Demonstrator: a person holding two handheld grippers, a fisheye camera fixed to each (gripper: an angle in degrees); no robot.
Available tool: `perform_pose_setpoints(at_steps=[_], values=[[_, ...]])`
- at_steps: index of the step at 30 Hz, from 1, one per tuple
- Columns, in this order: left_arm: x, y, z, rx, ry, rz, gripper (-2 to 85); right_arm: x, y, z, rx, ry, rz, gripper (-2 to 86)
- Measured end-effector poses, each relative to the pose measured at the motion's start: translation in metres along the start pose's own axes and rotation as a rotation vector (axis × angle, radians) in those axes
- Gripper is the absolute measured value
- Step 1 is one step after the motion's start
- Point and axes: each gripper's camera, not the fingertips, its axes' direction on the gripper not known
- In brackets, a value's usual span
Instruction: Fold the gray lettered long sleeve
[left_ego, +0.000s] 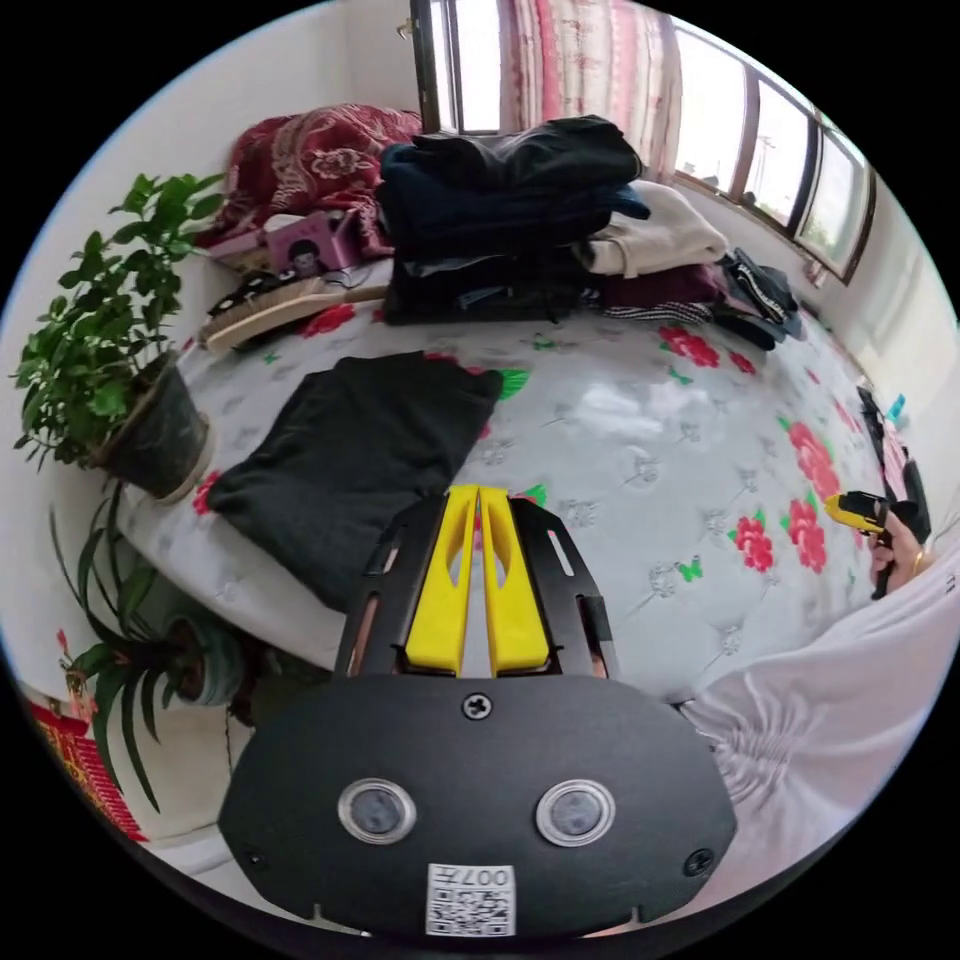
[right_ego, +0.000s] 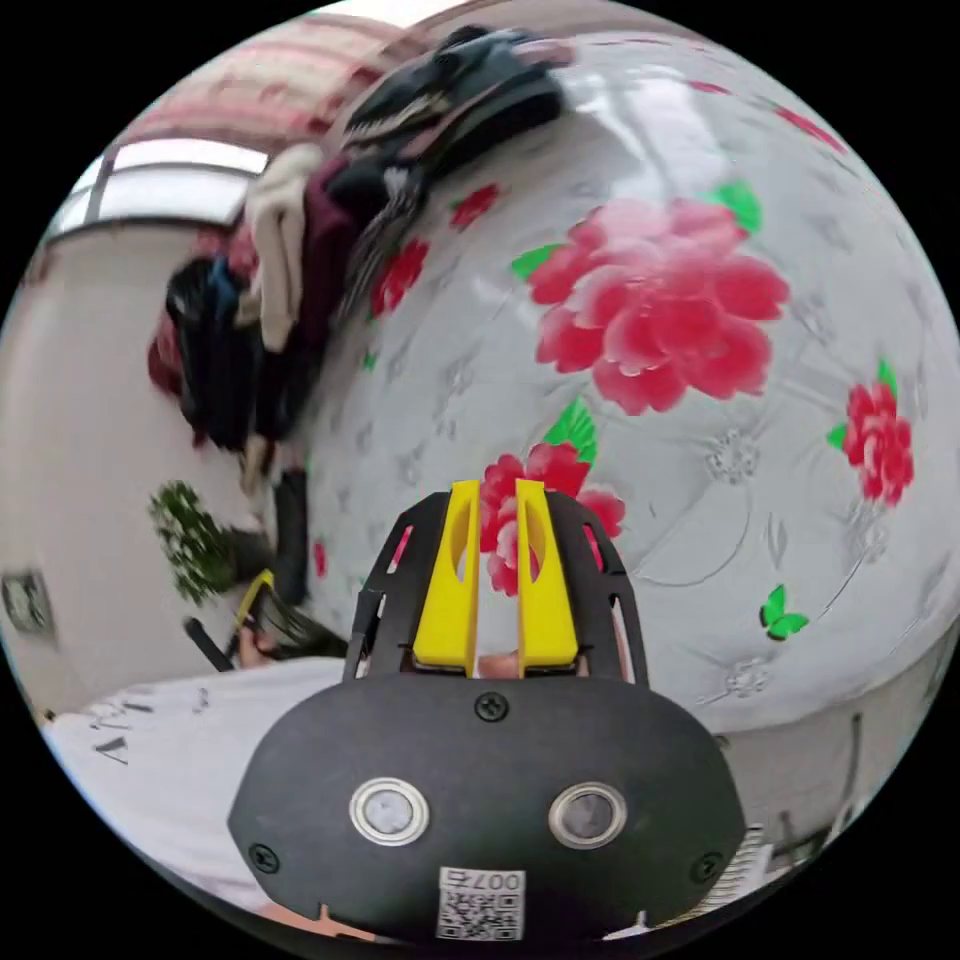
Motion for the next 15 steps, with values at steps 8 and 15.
perform_pose_setpoints(at_steps=[8,15], values=[[0.040,-0.007,0.009,-0.074,0.163,-0.063,-1.0,0.092,0.036,-0.072,0.177,0.020,0.109,7.7],[0.134,-0.014,0.020,-0.179,0.254,0.029,-1.0,0.203,0.073,-0.154,0.423,-0.029,0.292,7.8]])
